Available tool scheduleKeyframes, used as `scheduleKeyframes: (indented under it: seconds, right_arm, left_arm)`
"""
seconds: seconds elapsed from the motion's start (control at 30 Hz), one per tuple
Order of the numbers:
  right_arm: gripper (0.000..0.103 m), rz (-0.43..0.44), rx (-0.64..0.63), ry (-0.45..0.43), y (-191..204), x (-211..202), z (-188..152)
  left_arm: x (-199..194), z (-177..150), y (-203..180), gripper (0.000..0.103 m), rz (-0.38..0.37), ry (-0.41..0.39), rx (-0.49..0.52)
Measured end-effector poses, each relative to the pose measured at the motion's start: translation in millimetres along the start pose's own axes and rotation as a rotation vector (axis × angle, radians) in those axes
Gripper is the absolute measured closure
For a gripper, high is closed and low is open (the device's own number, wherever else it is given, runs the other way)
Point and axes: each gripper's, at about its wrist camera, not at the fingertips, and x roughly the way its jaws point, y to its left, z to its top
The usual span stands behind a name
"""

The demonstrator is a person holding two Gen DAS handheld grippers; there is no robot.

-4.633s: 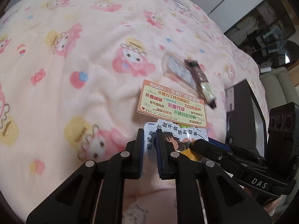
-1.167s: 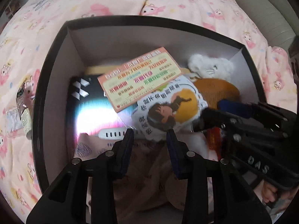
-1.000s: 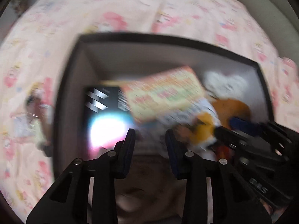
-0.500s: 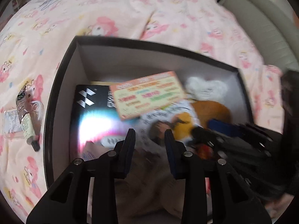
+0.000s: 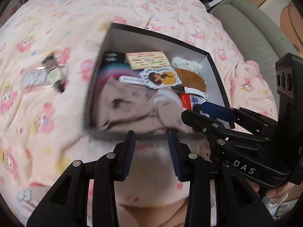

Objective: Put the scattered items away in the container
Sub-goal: 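Move both grippers back toward the clear phone case on the bedspread, then grasp the clear phone case with the right gripper while the left gripper grips its other side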

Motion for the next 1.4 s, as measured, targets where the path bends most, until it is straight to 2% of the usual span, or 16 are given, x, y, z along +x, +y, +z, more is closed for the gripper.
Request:
scheduleKeyframes:
  seconds: [0.17, 0.27, 0.37, 0.5, 0.63, 0.7, 0.8, 0.87, 1.03, 1.07, 1.1, 1.13, 1.23, 1.33, 1.37, 1.4]
  right_arm:
    - [0.062, 0.02, -0.051, -0.016, 52.3, 4.6, -5.9]
    - [0.062, 0.073, -0.063, 0.0, 86.7, 13.2, -2.1]
    - [0.062, 0.121, -0.091, 0.016, 124.6, 25.1, 5.7]
    - [0.062, 0.179, -0.134, 0.071, 165.6, 45.9, 17.9]
    - [0.061, 0.231, -0.127, 0.125, 197.3, 81.4, 42.8]
    - [0.061, 0.229, -0.094, 0.147, 203.3, 101.0, 59.7]
    - [0.061, 0.107, -0.05, 0.153, 205.4, 132.3, 87.2]
    - [0.061, 0.057, -0.034, 0.177, 203.2, 156.0, 103.9]
    - [0.057, 0.038, 0.041, 0.214, 189.9, 197.8, 131.5]
    - [0.055, 0.038, 0.067, 0.212, 185.7, 203.1, 135.5]
    - [0.048, 0.038, 0.091, 0.206, 182.2, 208.0, 138.5]
    - [0.044, 0.036, 0.105, 0.202, 180.1, 211.4, 140.4]
    - [0.042, 0.024, 0.127, 0.195, 175.8, 224.9, 145.0]
    - [0.038, 0.02, 0.129, 0.25, 173.0, 249.1, 146.4]
    - [0.035, 0.026, 0.134, 0.271, 171.1, 257.0, 145.7]
    - [0.026, 0.05, 0.144, 0.281, 169.0, 263.9, 145.2]
  left_arm:
    - [-33.8, -24.7, 42.4, 0.067, 0.037, -0.036, -0.07]
    - [-54.6, -33.3, 77.8, 0.068, 0.06, -0.072, -0.129]
    - [-69.3, -40.0, 113.7, 0.068, 0.052, -0.094, -0.189]
    - [-77.0, -41.0, 163.3, 0.068, 0.06, -0.071, -0.257]
    - [-72.2, -27.3, 206.9, 0.068, 0.107, -0.06, -0.313]
    - [-61.6, -16.6, 225.2, 0.067, 0.13, -0.055, -0.333]
    - [-39.2, 2.9, 256.4, 0.066, 0.142, -0.043, -0.368]
    - [-26.1, 13.8, 277.1, 0.066, 0.139, -0.033, -0.413]
    - [-5.7, 47.6, 320.6, 0.062, 0.087, -0.074, -0.485]
    - [-3.3, 53.6, 326.1, 0.061, 0.089, -0.083, -0.494]
    - [1.1, 60.9, 332.4, 0.061, 0.088, -0.09, -0.499]
    - [5.3, 66.6, 336.7, 0.061, 0.084, -0.088, -0.501]
    - [23.1, 82.3, 348.4, 0.06, 0.078, -0.07, -0.505]
    - [39.8, 91.1, 351.4, 0.055, 0.078, -0.054, -0.5]
    - [44.2, 93.2, 352.6, 0.052, 0.067, -0.053, -0.503]
    - [48.6, 95.2, 353.7, 0.05, 0.061, -0.053, -0.506]
